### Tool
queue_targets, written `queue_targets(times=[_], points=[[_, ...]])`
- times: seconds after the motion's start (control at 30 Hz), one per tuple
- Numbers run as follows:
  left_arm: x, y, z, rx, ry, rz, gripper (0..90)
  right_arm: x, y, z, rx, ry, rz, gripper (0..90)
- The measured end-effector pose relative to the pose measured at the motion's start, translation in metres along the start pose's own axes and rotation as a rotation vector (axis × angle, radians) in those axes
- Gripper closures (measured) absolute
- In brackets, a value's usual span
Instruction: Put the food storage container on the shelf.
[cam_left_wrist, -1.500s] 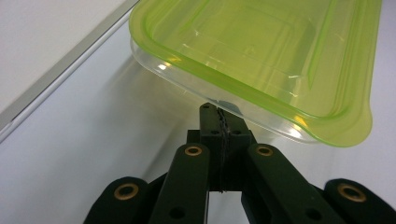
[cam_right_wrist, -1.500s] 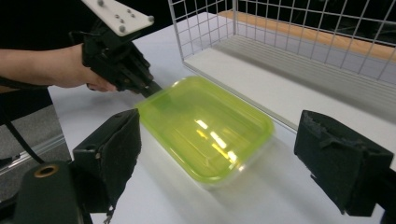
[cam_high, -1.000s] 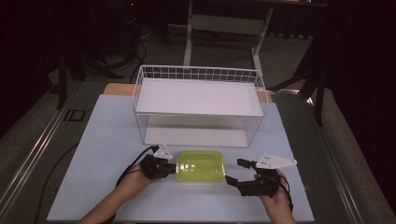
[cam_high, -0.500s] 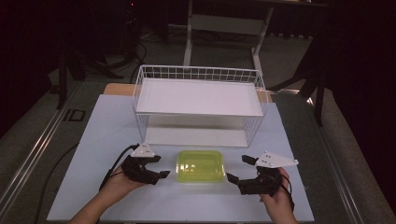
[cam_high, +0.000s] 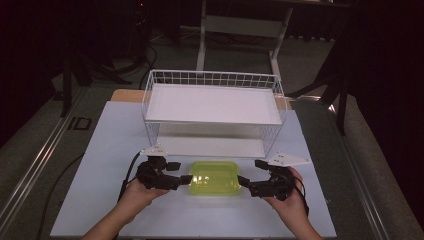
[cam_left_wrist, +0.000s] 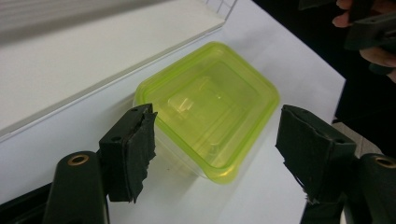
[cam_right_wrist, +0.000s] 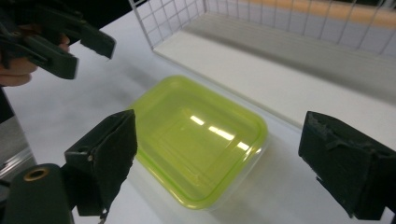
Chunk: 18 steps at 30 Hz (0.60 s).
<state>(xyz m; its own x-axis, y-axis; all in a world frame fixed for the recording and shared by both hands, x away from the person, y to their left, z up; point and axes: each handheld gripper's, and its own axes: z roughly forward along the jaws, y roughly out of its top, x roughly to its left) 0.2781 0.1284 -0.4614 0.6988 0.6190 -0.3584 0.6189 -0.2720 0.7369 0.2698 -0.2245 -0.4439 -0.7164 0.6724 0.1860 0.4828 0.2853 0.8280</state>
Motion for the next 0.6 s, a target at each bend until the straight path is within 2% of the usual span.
queue_targets(times=[0.03,0.1,0.17,0.23,0.33,0.43,0.6], points=[[0.001,0.000,0.003,0.007,0.001,-0.010,29.0,-0.001,0.000,0.002,0.006,-0.011,0.006,11.8],[0.002,0.000,0.009,0.012,0.008,-0.040,29.0,-0.002,0.001,0.006,0.039,-0.003,0.003,11.8],[0.003,0.000,0.014,0.013,0.004,-0.066,29.0,-0.003,0.000,0.010,0.047,-0.012,0.015,13.4],[0.004,0.000,0.021,0.029,0.020,-0.092,29.0,-0.005,-0.001,0.014,0.062,-0.015,0.036,13.5],[0.007,-0.001,0.029,0.049,0.029,-0.163,29.1,-0.009,-0.003,0.021,0.083,-0.009,0.083,14.7],[0.011,-0.003,0.034,0.059,0.029,-0.201,29.1,-0.013,-0.006,0.028,0.109,-0.008,0.152,15.7],[0.020,-0.008,0.042,0.079,0.024,-0.264,30.8,-0.018,-0.012,0.039,0.154,-0.006,0.226,21.2]])
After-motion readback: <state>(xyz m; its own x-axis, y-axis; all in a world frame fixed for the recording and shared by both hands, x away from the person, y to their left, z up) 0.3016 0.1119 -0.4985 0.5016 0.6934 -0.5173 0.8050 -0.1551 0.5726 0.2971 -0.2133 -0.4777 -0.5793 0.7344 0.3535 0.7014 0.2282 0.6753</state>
